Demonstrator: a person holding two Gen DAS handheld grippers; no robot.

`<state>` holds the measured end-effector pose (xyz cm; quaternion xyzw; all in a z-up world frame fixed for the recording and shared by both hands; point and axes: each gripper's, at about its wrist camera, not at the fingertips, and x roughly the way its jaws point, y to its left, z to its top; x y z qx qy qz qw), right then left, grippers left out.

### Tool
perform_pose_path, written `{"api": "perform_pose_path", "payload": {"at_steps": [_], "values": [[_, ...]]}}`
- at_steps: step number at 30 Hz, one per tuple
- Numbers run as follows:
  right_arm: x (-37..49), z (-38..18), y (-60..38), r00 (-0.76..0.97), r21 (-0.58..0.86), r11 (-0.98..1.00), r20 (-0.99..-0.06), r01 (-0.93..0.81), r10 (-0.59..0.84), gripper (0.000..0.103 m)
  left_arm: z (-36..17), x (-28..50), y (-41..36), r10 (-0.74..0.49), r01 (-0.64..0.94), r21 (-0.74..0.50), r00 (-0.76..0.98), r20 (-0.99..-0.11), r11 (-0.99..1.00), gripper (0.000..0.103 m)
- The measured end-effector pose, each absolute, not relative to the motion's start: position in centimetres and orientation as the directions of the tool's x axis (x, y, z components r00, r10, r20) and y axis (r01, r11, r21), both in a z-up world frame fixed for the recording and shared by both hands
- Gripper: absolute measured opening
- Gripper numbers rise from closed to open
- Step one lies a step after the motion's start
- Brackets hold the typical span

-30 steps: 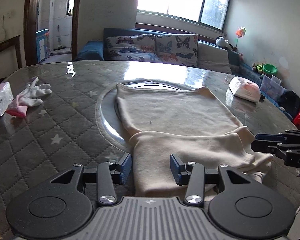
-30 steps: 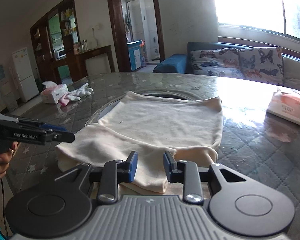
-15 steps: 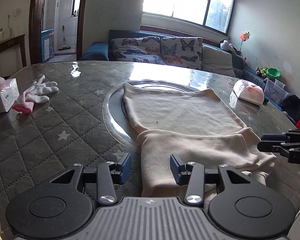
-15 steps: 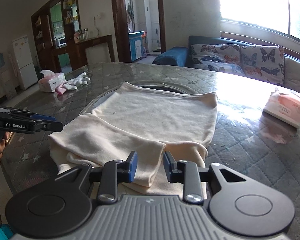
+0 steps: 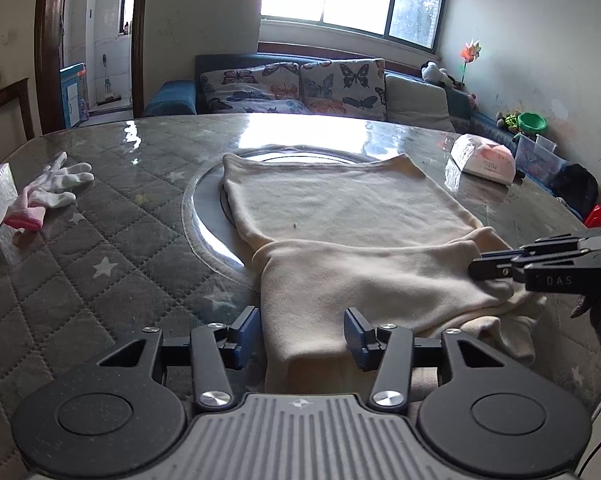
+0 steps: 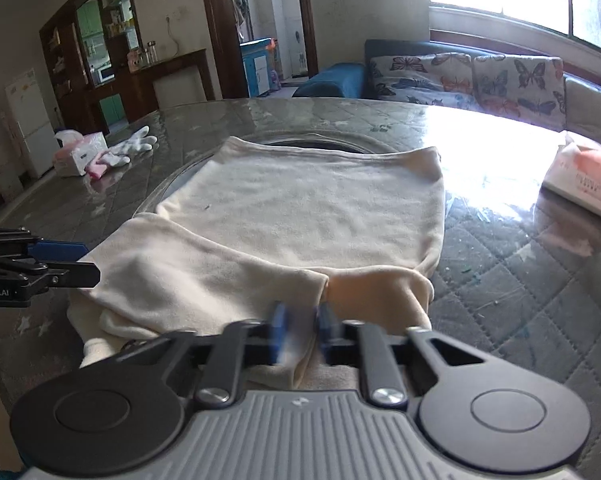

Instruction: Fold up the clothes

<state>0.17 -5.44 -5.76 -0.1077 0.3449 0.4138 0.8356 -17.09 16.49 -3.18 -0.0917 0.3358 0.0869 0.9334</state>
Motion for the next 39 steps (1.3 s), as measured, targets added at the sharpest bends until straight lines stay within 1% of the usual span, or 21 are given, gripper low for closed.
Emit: {"api": "perform_pose_path", "payload": {"at_steps": [1, 5, 10, 14, 19, 22, 24, 26, 29, 35, 38, 39], "values": [[0.0, -5.5, -5.4, 0.431, 0.093, 0.636, -0.659, -0.766, 0.616, 0.004, -3.3, -17.1, 16.5, 0.099, -0.223, -0.114, 0.757, -0.646, 0.968, 0.05], [-0.2, -4.4, -5.7, 0.468, 0.062, 0.647, -0.638, -0.76, 0.611, 0.004, -3.8, -17.1, 16.6, 0.098, -0.224, -0.111, 0.748, -0.656, 0.968, 0.05], [0.6, -5.5, -5.8, 0.463, 0.068, 0.667, -0.667, -0.742, 0.583, 0.003, -3.7, -17.1, 16.8, 0.1, -0.228, -0.109, 0.743, -0.662, 0.968, 0.05], [0.7, -4.9, -6.3, 0.46, 0.084, 0.666, -0.659, -0.741, 0.595, 0.007, -2.8, -17.2, 16.8, 0.102, -0.22, -0.102, 0.753, -0.65, 0.97, 0.05], [0.1, -3.4, -6.1, 0.476, 0.078, 0.649, -0.615, -0.757, 0.629, 0.007, -1.3, -16.1, 16.6, 0.082, -0.184, -0.102, 0.781, -0.618, 0.978, 0.05], [0.0, -3.4, -5.1, 0.466, 0.079, 0.63, -0.605, -0.772, 0.646, 0.007, -0.8, -15.0, 16.1, 0.057, -0.141, -0.093, 0.797, -0.602, 0.986, 0.05], [0.0, -3.6, -4.6, 0.458, 0.076, 0.621, -0.607, -0.78, 0.65, 0.007, -1.2, -14.0, 16.0, 0.044, -0.123, -0.089, 0.793, -0.608, 0.988, 0.05], [-0.1, -4.2, -4.1, 0.443, 0.073, 0.607, -0.616, -0.791, 0.652, 0.007, -2.1, -13.1, 16.2, 0.045, -0.123, -0.081, 0.775, -0.631, 0.989, 0.049], [-0.5, -4.9, -3.9, 0.428, 0.06, 0.592, -0.632, -0.804, 0.646, 0.008, -3.3, -12.1, 16.4, 0.047, -0.119, -0.065, 0.751, -0.658, 0.991, 0.049], [-0.8, -5.9, -5.0, 0.42, 0.033, 0.586, -0.665, -0.809, 0.617, 0.01, -3.5, -12.4, 16.5, 0.049, -0.113, -0.053, 0.746, -0.665, 0.992, 0.05], [-1.0, -5.4, -5.4, 0.427, 0.021, 0.586, -0.663, -0.81, 0.615, 0.017, -2.8, -13.2, 16.0, 0.034, -0.088, -0.05, 0.753, -0.657, 0.995, 0.05], [-1.2, -5.1, -5.6, 0.426, 0.018, 0.581, -0.661, -0.814, 0.618, 0.017, -2.5, -13.6, 15.8, 0.023, -0.071, -0.048, 0.758, -0.652, 0.996, 0.05]]}}
